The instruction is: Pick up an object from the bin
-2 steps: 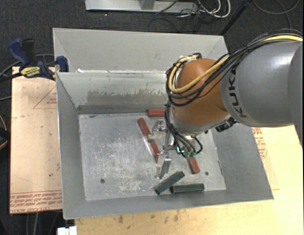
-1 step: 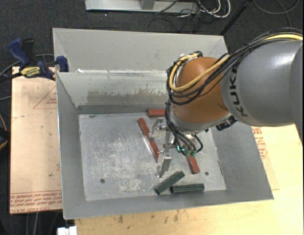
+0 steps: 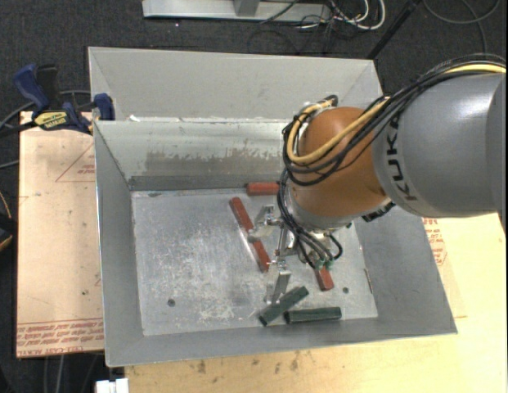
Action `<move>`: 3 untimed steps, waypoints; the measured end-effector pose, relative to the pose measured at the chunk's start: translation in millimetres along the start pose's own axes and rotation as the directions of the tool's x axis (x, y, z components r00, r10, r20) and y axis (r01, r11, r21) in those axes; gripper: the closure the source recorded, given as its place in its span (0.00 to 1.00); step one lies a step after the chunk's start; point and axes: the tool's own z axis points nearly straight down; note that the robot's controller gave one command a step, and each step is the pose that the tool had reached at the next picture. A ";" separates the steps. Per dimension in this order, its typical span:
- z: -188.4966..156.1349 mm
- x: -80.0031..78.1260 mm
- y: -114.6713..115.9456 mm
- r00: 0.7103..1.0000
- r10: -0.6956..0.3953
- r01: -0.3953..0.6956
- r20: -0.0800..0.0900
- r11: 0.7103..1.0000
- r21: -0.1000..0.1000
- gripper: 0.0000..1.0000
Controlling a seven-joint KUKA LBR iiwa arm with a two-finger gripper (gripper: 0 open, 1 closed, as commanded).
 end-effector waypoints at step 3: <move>-80.6 20.9 -49.0 0.975 -0.224 0.224 -0.002 0.975 0.001 1.00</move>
Offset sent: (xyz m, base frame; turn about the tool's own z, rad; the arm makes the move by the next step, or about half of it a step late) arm 0.0000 0.0000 0.0000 0.0000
